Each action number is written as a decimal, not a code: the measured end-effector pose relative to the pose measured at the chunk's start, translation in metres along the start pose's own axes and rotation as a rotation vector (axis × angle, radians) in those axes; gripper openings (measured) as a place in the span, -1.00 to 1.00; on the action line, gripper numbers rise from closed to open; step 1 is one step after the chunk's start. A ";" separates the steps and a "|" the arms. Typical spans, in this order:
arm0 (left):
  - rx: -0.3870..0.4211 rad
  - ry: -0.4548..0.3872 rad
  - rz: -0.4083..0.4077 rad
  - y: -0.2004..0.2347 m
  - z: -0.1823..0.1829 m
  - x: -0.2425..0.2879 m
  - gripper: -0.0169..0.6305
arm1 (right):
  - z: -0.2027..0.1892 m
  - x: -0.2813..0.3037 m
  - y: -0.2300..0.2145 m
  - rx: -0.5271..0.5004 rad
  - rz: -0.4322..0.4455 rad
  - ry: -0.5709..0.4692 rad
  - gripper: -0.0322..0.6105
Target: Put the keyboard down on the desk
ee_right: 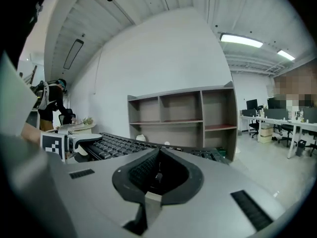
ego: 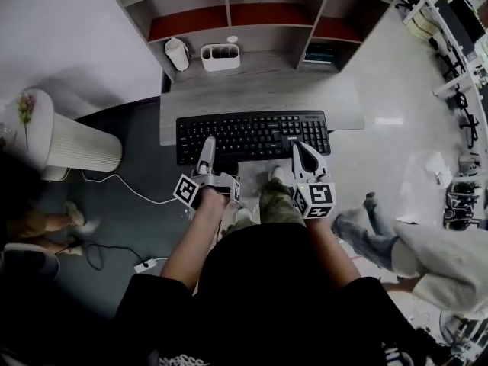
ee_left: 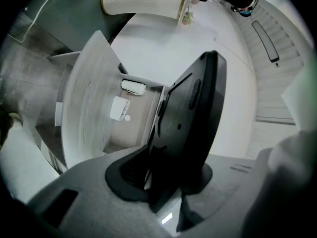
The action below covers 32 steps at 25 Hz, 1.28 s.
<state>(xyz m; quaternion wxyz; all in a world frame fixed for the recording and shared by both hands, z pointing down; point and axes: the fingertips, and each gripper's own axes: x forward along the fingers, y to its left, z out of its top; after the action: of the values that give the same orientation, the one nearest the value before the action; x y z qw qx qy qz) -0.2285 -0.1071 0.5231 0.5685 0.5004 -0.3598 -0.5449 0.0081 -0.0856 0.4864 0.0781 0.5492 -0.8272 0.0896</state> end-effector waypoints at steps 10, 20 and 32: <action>-0.015 -0.029 0.068 0.059 -0.026 0.082 -0.61 | -0.009 0.065 -0.079 0.086 0.016 0.016 -0.86; -0.060 -0.080 0.063 0.133 -0.032 0.156 -0.61 | -0.024 0.131 -0.146 0.116 0.048 0.079 -0.86; -0.007 -0.141 0.205 0.223 -0.058 0.223 -0.61 | -0.071 0.199 -0.205 0.135 0.097 0.187 -0.86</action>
<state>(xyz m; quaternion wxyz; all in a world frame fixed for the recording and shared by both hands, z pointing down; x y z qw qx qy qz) -0.0824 -0.3361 0.6934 0.5963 0.4194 -0.4461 -0.5191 0.1227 -0.3254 0.6134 0.1135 0.5017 -0.8340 0.1995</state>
